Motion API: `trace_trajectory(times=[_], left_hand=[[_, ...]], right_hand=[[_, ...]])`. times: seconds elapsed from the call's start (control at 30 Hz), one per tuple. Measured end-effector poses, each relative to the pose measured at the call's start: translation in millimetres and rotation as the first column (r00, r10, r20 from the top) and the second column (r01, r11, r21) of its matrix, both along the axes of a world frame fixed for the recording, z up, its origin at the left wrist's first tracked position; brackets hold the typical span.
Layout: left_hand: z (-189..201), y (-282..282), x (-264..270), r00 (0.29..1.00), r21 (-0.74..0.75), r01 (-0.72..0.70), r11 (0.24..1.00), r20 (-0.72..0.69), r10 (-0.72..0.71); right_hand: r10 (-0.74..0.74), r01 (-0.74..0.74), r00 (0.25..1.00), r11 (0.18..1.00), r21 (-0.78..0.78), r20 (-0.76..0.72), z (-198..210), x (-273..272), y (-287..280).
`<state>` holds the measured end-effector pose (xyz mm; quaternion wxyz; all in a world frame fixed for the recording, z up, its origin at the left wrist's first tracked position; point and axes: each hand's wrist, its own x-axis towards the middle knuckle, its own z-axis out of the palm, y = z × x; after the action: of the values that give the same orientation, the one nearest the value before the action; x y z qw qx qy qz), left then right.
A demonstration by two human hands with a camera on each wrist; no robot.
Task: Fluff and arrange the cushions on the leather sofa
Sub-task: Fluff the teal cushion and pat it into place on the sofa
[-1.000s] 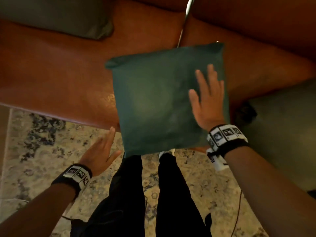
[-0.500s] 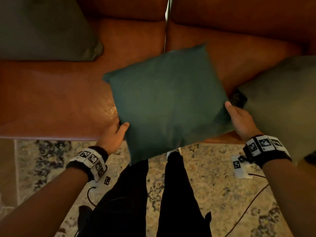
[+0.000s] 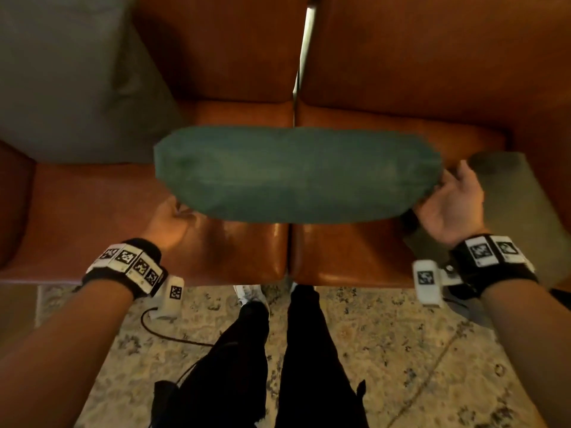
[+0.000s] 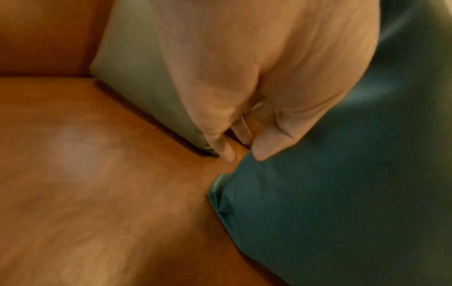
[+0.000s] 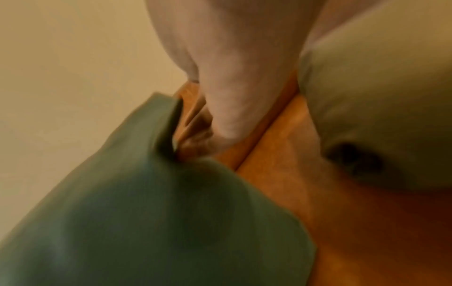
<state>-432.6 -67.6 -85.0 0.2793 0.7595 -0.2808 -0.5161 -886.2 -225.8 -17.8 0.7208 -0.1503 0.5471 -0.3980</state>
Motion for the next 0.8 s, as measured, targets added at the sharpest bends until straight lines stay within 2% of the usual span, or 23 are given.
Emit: trace_trajectory(times=[0.07,0.1,0.17,0.2,0.27,0.37,0.43,0.6,0.8], left_hand=[[-11.2,-9.7,4.4,0.994,-0.015,0.108,0.994,0.000,-0.108],[-14.5,-14.0,3.4,0.989,-0.035,0.148,0.988,0.014,-0.148],[-11.7,-28.6,-6.0,0.981,-0.053,0.191,0.980,0.001,-0.191],[-9.5,-36.8,-10.7,0.982,-0.056,0.185,0.981,-0.018,-0.186],[-7.2,-52.8,-22.3,0.991,-0.074,0.125,0.989,-0.045,-0.129],[-1.8,-74.9,-31.5,0.992,-0.145,0.010,0.989,-0.122,-0.028],[5.1,-88.2,-36.3,0.988,-0.150,-0.057,0.987,-0.151,0.034],[32.5,-119.5,-47.2,0.974,-0.149,-0.196,0.969,-0.146,0.174],[53.3,-157.2,-33.6,0.953,-0.201,-0.278,0.939,-0.181,0.243]], right_hand=[[-0.091,0.092,0.988,0.996,-0.001,-0.125,-20.6,7.7,-12.5],[-0.067,0.072,0.962,0.997,0.010,-0.266,-28.8,9.1,-16.5],[0.052,-0.030,0.887,0.998,0.055,-0.459,-49.3,9.0,-24.6],[0.126,-0.093,0.862,0.992,0.091,-0.491,-55.1,10.3,-23.3],[0.313,-0.272,0.843,0.950,0.156,-0.438,-56.7,12.2,-21.4],[0.564,-0.584,0.701,0.805,0.102,-0.437,-59.1,16.1,-27.8],[0.620,-0.664,0.655,0.745,0.061,-0.432,-59.6,25.4,-37.8],[0.523,-0.609,0.738,0.789,-0.086,-0.427,-33.8,58.4,-72.3],[0.504,-0.616,0.735,0.776,-0.137,-0.453,-12.9,73.5,-121.6]])
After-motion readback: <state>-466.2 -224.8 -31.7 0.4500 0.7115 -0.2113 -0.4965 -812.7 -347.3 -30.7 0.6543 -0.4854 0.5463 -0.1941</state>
